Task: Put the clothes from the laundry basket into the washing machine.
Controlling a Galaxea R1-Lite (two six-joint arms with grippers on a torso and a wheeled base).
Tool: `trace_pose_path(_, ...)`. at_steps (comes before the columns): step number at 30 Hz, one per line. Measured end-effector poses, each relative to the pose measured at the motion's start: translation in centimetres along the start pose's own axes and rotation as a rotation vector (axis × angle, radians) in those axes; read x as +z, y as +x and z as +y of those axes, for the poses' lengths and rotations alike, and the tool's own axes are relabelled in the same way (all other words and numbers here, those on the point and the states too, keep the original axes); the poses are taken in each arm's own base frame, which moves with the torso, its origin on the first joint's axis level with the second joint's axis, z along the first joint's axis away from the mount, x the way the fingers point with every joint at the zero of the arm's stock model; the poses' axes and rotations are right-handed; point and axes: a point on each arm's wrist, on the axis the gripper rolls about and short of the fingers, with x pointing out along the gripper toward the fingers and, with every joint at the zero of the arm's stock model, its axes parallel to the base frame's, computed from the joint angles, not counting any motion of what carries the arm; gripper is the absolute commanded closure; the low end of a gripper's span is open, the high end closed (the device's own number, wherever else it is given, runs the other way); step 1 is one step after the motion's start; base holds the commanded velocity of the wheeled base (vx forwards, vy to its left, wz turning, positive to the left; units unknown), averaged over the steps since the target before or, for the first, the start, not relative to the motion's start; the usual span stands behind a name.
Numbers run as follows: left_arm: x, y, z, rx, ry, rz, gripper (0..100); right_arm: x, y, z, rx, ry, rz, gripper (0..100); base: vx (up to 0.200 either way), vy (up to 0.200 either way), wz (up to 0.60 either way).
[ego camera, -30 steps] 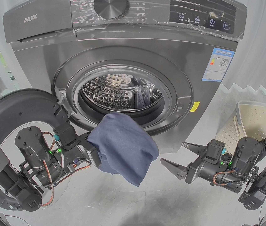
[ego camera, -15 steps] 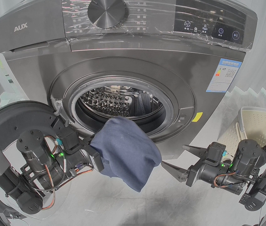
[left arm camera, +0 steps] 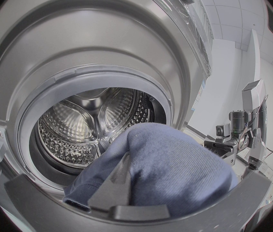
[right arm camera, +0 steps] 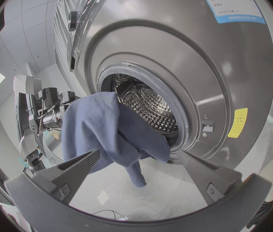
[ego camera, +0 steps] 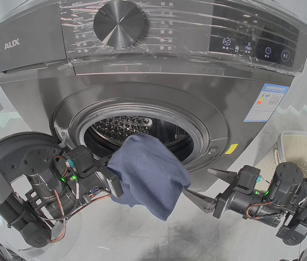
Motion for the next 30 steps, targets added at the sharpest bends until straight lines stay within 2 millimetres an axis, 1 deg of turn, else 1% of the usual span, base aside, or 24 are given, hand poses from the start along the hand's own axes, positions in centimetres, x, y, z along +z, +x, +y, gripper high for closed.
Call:
trace_pose_path(3,0.2,0.4,-0.1,-0.002,0.000,-0.012,100,0.3,-0.2,0.1,0.005,-0.002,-0.012,0,0.000,0.000,0.00)
trace_pose_path(7,0.8,1.7,0.1,-0.007,0.007,-0.053,100,0.5,-0.3,0.5,0.016,-0.003,-0.022,0,0.000,0.000,0.00)
trace_pose_path(10,0.9,2.6,0.1,-0.015,0.004,-0.072,100,0.5,-0.5,1.1,0.039,-0.001,-0.017,0,0.000,0.000,0.00)
trace_pose_path(16,-0.4,4.0,0.4,-0.009,-0.003,-0.046,100,0.2,-0.8,1.9,0.063,-0.001,-0.005,0,0.000,0.000,0.00)
trace_pose_path(20,-1.3,5.4,0.8,-0.001,-0.007,-0.036,100,0.1,-0.9,2.2,0.073,0.000,-0.001,0,0.000,0.000,0.00)
trace_pose_path(24,-1.8,7.0,1.3,0.023,-0.008,-0.053,100,0.1,-0.9,2.3,0.076,0.000,0.000,0,0.000,0.000,0.00)
trace_pose_path(30,-2.3,10.5,2.4,0.078,-0.008,-0.120,100,0.1,-0.9,2.3,0.078,0.000,0.004,0,0.000,0.000,0.00)
